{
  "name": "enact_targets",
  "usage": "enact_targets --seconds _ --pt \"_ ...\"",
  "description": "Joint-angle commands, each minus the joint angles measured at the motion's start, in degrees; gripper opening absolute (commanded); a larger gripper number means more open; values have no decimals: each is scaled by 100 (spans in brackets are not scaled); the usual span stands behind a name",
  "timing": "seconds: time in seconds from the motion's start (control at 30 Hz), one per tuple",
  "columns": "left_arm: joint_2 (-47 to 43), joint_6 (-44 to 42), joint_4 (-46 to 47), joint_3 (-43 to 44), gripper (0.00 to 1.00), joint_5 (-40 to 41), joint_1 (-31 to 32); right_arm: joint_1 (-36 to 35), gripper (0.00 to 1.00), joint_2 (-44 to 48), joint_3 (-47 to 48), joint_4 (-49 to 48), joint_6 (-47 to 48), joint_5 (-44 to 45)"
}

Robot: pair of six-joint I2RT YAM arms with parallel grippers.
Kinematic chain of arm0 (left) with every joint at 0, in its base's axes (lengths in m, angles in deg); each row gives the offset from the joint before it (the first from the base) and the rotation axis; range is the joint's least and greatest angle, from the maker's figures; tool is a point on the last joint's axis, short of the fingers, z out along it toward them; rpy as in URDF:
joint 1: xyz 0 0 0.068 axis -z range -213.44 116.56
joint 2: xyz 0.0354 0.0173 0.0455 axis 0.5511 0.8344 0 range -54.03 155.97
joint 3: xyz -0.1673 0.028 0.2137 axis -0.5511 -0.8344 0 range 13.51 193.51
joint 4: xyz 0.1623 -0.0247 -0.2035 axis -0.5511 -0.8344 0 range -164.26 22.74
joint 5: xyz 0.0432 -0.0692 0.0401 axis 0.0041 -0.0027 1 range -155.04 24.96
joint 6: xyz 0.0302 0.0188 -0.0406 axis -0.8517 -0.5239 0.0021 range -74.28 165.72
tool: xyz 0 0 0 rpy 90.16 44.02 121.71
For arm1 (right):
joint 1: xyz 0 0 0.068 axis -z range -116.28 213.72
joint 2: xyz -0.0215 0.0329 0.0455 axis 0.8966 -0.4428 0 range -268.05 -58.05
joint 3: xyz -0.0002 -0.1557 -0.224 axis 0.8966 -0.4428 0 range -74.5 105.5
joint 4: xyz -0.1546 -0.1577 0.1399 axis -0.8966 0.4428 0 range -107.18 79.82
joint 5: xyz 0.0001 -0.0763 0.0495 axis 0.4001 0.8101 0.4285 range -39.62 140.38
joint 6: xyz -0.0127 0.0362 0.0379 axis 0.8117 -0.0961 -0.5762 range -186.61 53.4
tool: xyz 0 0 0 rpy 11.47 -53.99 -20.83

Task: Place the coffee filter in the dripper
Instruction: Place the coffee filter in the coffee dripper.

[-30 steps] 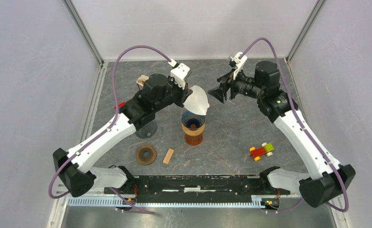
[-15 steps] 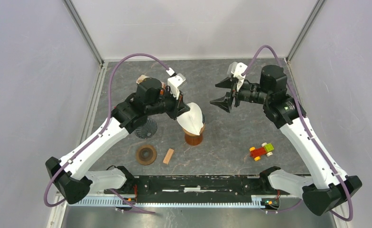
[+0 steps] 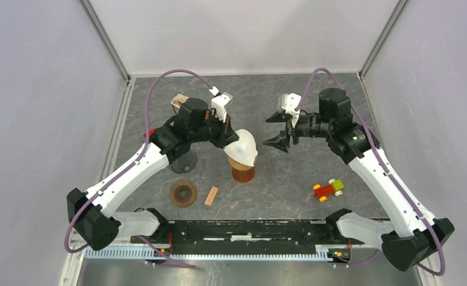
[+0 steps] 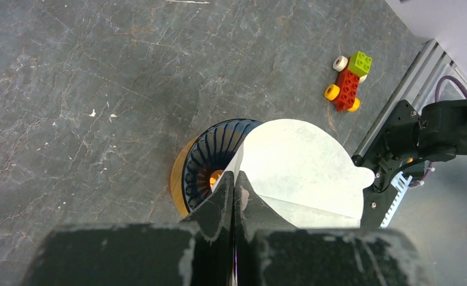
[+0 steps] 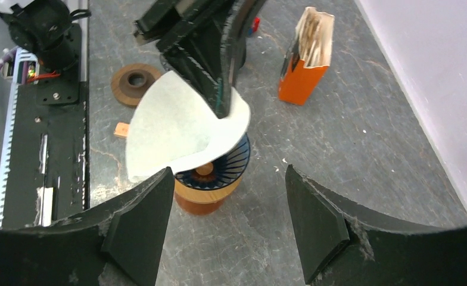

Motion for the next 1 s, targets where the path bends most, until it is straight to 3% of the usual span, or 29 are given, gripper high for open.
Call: enact_targets --seconds 0.0,0.27,0.57,0.7,0.87,0.97 --pt "93 249 391 -132 3 29 -55 -294 75 -61 250 371 567 -10" --pt "278 -186 496 -115 15 152 -47 -884 76 -292 291 805 1264 447" --pt "317 -760 312 186 39 298 -44 -884 77 -183 78 765 1257 578" --pt "295 -959 219 329 58 403 -38 -885 77 -103 11 763 1261 623" --pt "367 -1598 -214 622 72 469 61 -876 77 -30 -80 761 1248 705" --pt "607 -1945 -612 836 76 683 181 -868 77 29 -118 729 1231 760"
